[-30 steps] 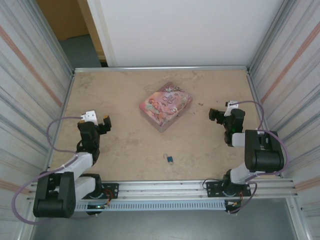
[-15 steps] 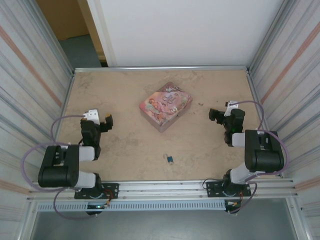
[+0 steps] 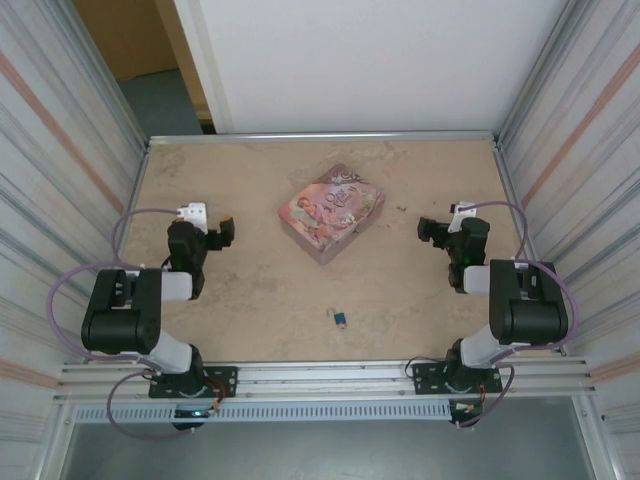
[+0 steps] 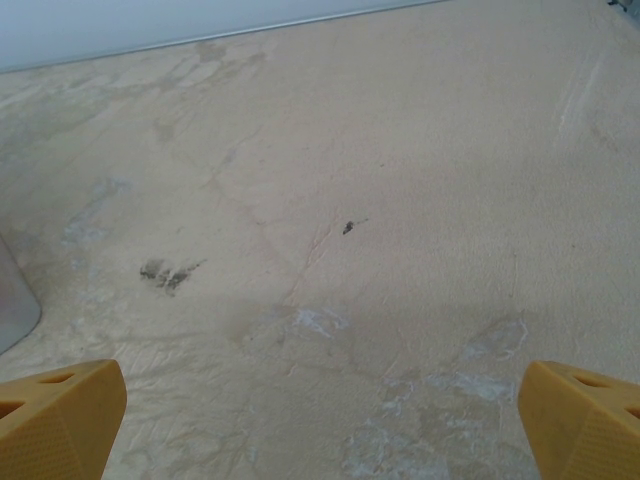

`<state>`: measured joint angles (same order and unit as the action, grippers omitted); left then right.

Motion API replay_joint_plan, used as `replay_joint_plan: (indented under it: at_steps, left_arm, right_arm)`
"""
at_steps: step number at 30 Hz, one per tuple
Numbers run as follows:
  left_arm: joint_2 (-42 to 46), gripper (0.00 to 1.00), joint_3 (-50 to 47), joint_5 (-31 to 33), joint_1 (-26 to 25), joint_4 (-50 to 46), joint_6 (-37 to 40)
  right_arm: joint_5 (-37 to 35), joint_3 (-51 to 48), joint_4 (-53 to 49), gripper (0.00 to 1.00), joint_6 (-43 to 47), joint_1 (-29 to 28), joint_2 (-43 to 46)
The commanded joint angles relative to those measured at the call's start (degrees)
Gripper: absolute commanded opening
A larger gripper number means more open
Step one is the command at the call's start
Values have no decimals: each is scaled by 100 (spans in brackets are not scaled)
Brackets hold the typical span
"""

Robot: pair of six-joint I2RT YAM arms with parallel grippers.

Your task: Unlock the padlock with the key

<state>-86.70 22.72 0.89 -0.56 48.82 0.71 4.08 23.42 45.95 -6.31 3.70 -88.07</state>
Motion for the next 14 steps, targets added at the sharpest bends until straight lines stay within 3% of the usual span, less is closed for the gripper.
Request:
replay_joint_plan:
  at_steps: [1, 14]
  left_arm:
    - [13, 99, 13, -30, -11, -208, 173]
    - [12, 99, 48, 39, -61, -268, 228]
  right_arm:
    - [-130, -5, -18, 99, 166, -46, -16]
    - [-144, -13, -32, 99, 166, -48, -17]
